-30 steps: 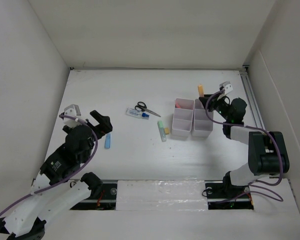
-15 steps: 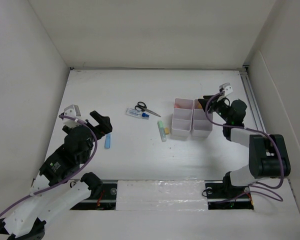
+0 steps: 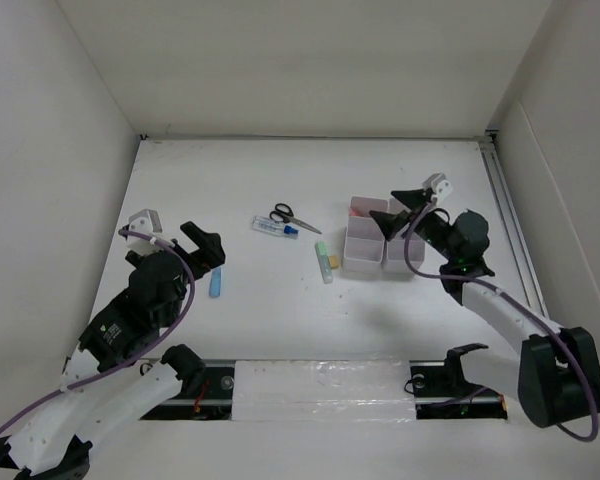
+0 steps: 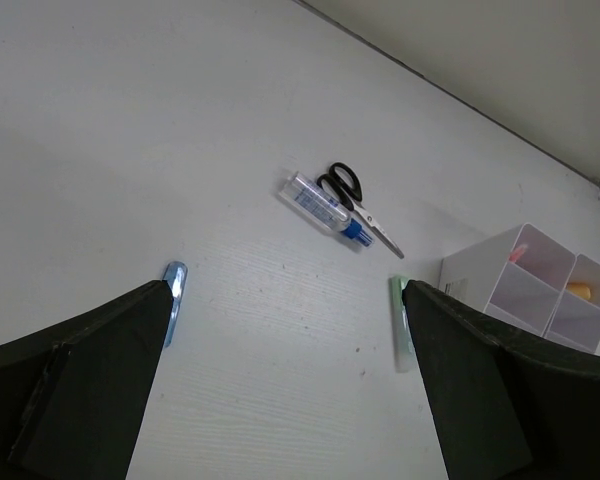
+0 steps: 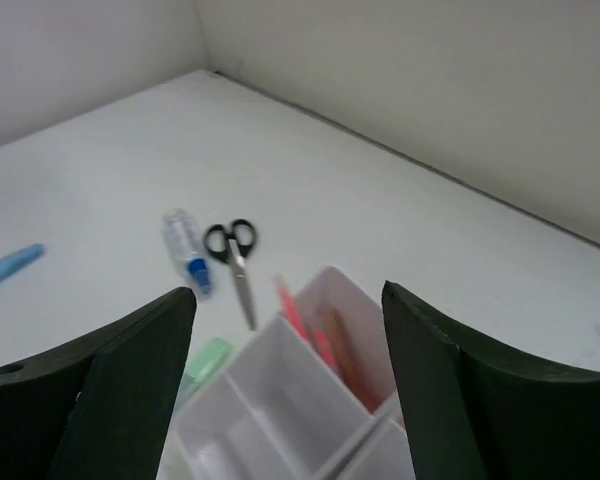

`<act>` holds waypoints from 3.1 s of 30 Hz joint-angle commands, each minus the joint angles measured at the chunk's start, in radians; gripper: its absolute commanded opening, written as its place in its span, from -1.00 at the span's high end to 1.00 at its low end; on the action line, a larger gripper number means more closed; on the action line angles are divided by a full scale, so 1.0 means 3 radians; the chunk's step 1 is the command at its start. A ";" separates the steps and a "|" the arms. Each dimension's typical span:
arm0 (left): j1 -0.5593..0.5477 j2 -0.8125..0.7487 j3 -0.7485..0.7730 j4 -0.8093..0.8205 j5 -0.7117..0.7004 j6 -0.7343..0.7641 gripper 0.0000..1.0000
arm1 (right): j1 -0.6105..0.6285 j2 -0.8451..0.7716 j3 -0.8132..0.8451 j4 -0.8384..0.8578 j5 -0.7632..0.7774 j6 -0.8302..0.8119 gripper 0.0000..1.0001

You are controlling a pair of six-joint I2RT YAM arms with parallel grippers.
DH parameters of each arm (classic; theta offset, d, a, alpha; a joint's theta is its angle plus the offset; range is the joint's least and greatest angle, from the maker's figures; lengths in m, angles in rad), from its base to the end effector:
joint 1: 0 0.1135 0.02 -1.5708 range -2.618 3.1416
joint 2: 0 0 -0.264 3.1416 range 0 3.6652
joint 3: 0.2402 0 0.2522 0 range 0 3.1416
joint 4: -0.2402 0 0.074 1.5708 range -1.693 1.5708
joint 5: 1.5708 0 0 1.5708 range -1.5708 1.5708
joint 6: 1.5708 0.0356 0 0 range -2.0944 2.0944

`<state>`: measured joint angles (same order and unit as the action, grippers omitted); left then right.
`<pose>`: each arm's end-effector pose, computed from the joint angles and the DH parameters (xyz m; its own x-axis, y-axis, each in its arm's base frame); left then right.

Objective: Sort the stationery into containers
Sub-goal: Place the stationery into the container, then grab a piece of stationery with the right arm, then place the stationery into the container

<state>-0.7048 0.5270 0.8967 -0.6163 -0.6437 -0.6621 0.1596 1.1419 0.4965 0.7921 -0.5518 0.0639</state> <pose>0.0884 -0.0472 0.3657 -0.1927 -0.4817 -0.8549 -0.0552 0.8752 -0.4806 0.2391 0.0574 0.2694 0.1027 0.0716 -0.9921 -0.6552 0.7553 -0.0133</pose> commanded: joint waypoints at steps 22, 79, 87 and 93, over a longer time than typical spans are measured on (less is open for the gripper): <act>0.0012 -0.0115 0.0013 -0.0022 -0.0227 -0.0104 -1.00 | 0.2306 0.2186 0.2906 -0.3479 0.2979 0.0866 -0.04; 0.0012 -0.0177 0.0013 -0.0022 -0.0196 -0.0104 -1.00 | 0.2331 0.2433 0.2452 -0.2989 0.2469 0.0795 1.00; 0.0012 -0.0146 0.0013 -0.0022 -0.0227 -0.0104 -1.00 | 0.1898 0.1288 0.1981 -0.2125 0.1524 0.0274 1.00; 0.0012 -0.0146 0.0013 -0.0022 -0.0227 -0.0104 -1.00 | 0.1168 0.0791 0.1725 -0.1705 0.0941 -0.0141 1.00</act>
<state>-0.7048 0.4801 0.8963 -0.6296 -0.6899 -0.6888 0.5884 1.4178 1.0500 0.1596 -0.1410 0.1131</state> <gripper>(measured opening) 0.997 0.340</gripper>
